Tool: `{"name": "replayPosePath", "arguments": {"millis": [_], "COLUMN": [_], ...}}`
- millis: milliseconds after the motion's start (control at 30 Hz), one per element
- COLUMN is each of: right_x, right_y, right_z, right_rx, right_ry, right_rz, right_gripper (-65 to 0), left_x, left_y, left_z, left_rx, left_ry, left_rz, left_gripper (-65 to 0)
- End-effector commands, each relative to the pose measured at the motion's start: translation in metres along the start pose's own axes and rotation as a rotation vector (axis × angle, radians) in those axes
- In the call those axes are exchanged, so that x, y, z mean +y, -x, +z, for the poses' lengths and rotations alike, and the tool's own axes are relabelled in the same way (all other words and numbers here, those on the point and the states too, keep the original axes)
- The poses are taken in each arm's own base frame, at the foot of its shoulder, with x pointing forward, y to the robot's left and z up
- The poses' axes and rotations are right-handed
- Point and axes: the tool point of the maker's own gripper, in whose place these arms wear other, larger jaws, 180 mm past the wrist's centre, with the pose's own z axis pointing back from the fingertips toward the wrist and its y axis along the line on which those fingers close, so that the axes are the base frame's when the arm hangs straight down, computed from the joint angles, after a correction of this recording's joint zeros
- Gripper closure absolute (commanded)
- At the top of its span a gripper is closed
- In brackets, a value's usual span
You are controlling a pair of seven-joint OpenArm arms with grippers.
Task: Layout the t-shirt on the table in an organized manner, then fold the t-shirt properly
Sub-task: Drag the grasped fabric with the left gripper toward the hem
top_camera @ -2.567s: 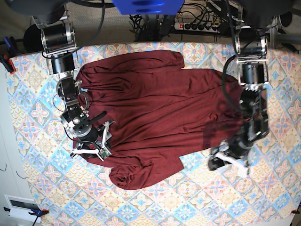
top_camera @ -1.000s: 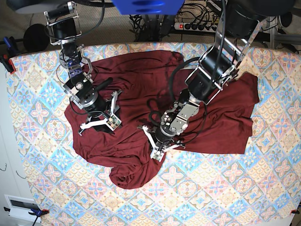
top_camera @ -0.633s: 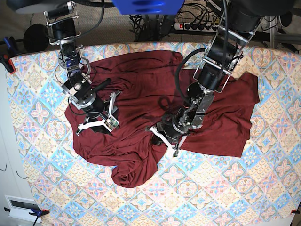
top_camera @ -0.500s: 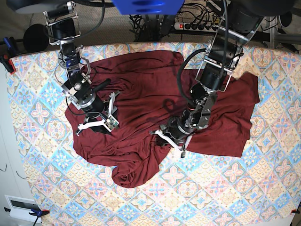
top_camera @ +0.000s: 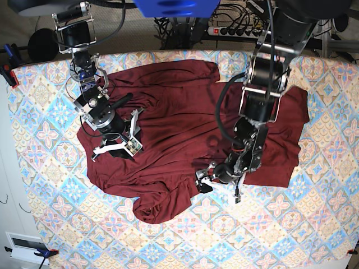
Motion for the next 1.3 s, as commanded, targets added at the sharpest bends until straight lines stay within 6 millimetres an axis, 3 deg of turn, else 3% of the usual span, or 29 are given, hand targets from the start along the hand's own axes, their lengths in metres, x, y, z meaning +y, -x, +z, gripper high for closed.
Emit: {"name": "replayPosePath", "arguments": {"millis": [0, 133, 300, 500, 767, 867, 967, 1033, 1100, 1267], "right_x": [-0.013, -0.013, -0.015, -0.017, -0.017, -0.022, -0.024, -0.022, -0.016, -0.005], "right_y": [-0.015, -0.015, -0.021, -0.028, -0.032, -0.036, -0.04, -0.036, -0.029, -0.022], "right_z": [0.003, 0.003, 0.006, 0.009, 0.011, 0.015, 0.018, 0.019, 0.02, 0.023], "right_rx": [-0.049, -0.049, -0.064, -0.082, -0.094, -0.103, -0.113, -0.105, -0.092, -0.079], "right_ry": [0.036, 0.037, 0.043, 0.051, 0.054, 0.064, 0.069, 0.065, 0.052, 0.034], "right_rz": [0.01, 0.009, 0.017, 0.024, 0.028, 0.051, 0.065, 0.06, 0.053, 0.043], "right_gripper": [-16.9, -16.9, -16.9, -16.9, -16.9, -16.9, -16.9, -16.9, -16.9, -16.9], "left_x": [-0.012, -0.038, -0.058, -0.046, -0.025, -0.018, -0.014, -0.009, 0.004, 0.032], "left_y": [-0.02, -0.034, -0.033, -0.03, 0.0, 0.007, 0.007, 0.001, -0.009, -0.061], "left_z": [-0.004, -0.012, -0.02, -0.024, -0.028, -0.029, -0.028, -0.027, -0.023, -0.007], "left_rx": [-0.065, -0.131, -0.124, -0.127, -0.069, -0.047, -0.045, -0.055, -0.069, -0.172], "left_ry": [0.015, 0.042, 0.055, 0.022, -0.027, -0.055, -0.069, -0.079, -0.099, -0.149], "left_rz": [0.003, 0.011, 0.018, 0.027, 0.005, -0.048, -0.088, -0.1, -0.104, -0.121], "left_gripper": [-50.6, -50.6, -50.6, -50.6, -49.8, -39.0, -13.8, -0.6, 0.0, 0.0]}}
